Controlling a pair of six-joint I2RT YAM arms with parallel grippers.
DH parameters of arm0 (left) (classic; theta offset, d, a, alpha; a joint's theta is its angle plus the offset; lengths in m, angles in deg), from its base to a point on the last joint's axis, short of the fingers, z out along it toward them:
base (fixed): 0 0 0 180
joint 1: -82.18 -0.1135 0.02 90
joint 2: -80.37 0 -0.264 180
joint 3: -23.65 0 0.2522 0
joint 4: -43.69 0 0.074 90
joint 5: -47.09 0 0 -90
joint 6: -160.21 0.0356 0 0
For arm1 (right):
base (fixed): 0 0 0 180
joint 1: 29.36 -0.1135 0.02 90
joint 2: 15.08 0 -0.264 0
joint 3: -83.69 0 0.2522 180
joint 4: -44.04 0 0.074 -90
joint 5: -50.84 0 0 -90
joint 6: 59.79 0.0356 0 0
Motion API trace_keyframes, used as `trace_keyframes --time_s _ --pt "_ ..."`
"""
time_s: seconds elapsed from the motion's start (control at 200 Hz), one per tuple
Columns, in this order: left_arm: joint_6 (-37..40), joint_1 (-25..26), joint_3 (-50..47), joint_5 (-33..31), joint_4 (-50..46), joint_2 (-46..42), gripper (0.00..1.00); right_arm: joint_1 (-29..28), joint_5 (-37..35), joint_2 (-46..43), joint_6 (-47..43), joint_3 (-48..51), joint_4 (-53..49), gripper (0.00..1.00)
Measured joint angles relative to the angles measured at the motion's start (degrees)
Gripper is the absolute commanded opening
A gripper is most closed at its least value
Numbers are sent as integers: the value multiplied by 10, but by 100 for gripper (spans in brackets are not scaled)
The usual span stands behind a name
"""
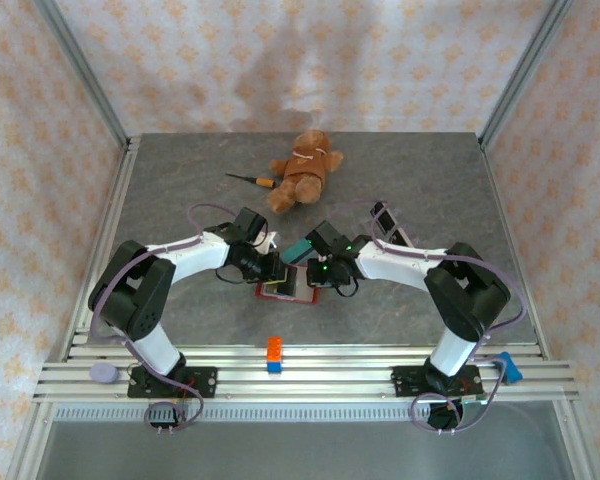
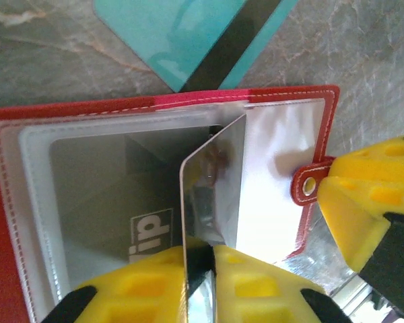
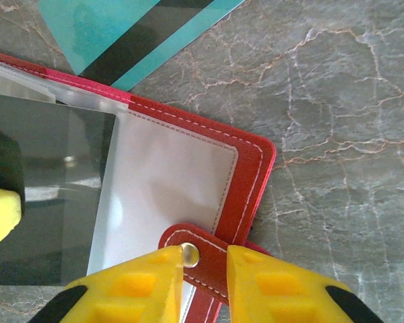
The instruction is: Put the credit cards into the card holder
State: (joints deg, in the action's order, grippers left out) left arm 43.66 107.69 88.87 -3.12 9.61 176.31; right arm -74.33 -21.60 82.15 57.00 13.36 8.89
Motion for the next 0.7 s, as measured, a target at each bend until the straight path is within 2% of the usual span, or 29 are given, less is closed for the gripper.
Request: trace_keyframes --time_s 0.05,0.436,0.696 --pt "4 0 0 2 0 0 0 0 0 0 0 0 0 24" --pt "25 0 10 5 -14 0 0 6 0 0 -5 0 0 24" --pt "20 0 9 50 4 17 0 8 0 -4 -5 2 0 29"
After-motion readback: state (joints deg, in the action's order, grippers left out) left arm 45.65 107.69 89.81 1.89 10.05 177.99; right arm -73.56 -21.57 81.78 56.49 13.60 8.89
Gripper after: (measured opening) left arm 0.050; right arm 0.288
